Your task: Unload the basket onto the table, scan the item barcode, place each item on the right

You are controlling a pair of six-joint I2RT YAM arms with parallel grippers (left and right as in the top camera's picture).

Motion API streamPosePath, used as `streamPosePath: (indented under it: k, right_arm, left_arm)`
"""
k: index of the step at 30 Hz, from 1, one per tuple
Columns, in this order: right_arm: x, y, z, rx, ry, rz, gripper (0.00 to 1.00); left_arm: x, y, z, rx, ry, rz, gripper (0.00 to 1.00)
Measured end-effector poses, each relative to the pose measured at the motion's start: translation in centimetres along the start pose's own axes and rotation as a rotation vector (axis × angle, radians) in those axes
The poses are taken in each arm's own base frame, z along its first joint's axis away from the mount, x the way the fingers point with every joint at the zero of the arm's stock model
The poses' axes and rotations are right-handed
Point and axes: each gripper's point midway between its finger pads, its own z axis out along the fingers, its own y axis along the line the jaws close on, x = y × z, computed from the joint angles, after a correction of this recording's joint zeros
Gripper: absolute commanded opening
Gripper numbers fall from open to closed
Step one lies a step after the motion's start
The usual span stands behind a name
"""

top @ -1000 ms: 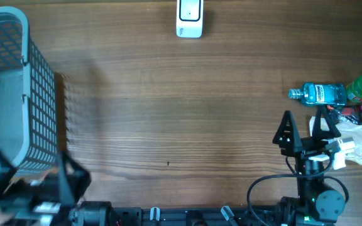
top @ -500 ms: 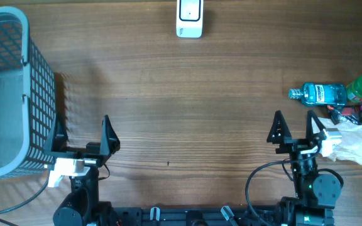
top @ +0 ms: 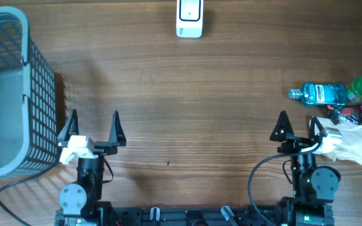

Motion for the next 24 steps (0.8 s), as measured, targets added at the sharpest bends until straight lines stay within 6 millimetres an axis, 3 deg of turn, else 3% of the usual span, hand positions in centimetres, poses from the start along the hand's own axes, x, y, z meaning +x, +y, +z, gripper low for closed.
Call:
streamPosePath:
  k: [9, 16, 24]
  right_arm:
    - [0.2, -0.1, 0.1, 0.006, 0.007, 0.001, 1.0]
    - [0.2, -0.1, 0.1, 0.006, 0.008, 0.001, 1.0]
    - [0.2, -0.2, 0.1, 0.009, 0.007, 0.001, 1.0]
  left_arm:
    - [4.0, 1.2, -0.4, -0.064, 0.16, 0.002, 1.0]
    - [5.5, 1.9, -0.7, -0.098, 0.224, 0.006, 1.0]
    - [8.6, 2.3, -1.7, -0.116, 0.358, 0.011, 1.0]
